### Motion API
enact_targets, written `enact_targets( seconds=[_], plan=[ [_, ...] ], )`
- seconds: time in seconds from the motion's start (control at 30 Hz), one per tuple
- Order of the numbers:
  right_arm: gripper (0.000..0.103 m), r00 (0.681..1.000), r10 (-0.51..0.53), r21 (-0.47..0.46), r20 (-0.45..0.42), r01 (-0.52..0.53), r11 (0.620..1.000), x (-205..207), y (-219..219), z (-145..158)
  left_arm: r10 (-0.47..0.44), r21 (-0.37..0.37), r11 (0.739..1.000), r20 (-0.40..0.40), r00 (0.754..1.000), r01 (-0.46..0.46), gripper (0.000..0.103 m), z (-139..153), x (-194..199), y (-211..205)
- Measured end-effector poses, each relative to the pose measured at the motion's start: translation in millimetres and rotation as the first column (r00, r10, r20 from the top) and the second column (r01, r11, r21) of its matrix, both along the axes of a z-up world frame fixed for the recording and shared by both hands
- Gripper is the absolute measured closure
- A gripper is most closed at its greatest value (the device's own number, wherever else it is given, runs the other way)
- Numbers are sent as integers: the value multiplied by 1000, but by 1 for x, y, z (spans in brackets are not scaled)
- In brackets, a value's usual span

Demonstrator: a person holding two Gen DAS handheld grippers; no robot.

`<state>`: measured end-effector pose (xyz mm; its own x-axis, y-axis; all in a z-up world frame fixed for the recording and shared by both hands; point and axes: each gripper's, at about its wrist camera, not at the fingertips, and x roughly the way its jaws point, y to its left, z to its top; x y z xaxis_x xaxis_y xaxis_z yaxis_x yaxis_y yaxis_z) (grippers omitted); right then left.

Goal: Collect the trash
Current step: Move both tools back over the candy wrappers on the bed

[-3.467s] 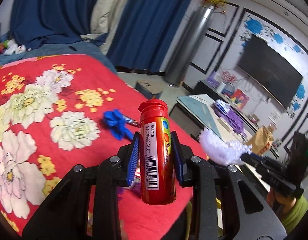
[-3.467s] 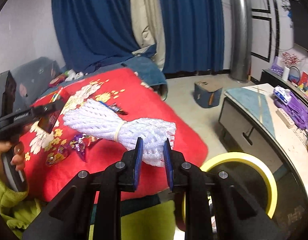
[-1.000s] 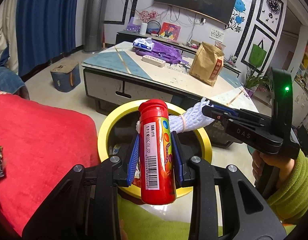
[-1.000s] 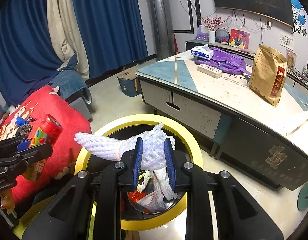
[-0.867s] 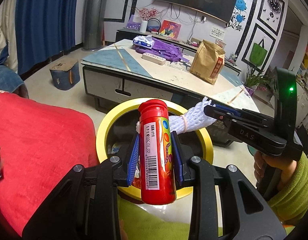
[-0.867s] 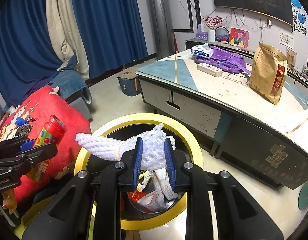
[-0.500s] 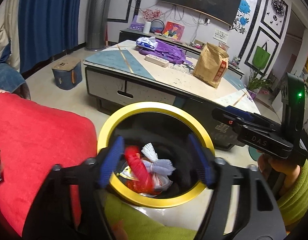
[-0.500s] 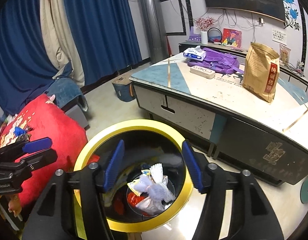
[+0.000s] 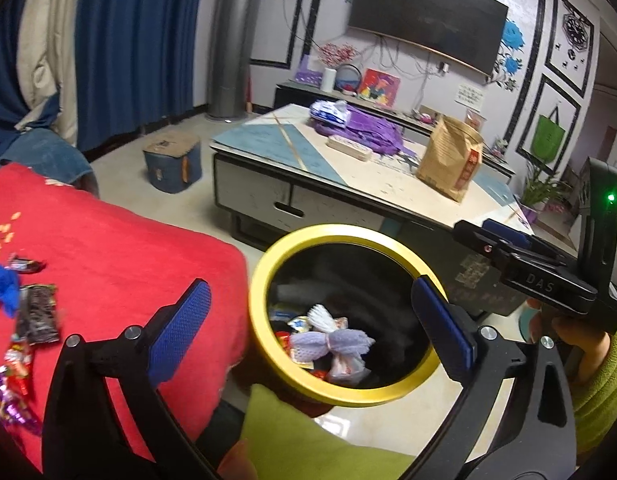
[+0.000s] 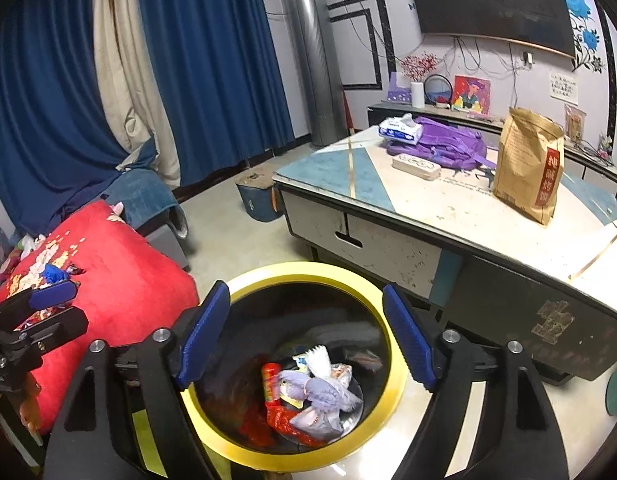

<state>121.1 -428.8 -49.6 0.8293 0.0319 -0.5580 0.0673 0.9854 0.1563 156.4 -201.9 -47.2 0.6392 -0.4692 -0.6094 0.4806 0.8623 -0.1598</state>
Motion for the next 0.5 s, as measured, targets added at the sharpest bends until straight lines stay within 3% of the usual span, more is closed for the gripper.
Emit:
enact_targets(
  seconds=[0.5],
  plan=[
    [24,989,125,-26,81,-124,992,-10,57,24,195,-31,981,107,975,-193,11,27,-22,68]
  ],
)
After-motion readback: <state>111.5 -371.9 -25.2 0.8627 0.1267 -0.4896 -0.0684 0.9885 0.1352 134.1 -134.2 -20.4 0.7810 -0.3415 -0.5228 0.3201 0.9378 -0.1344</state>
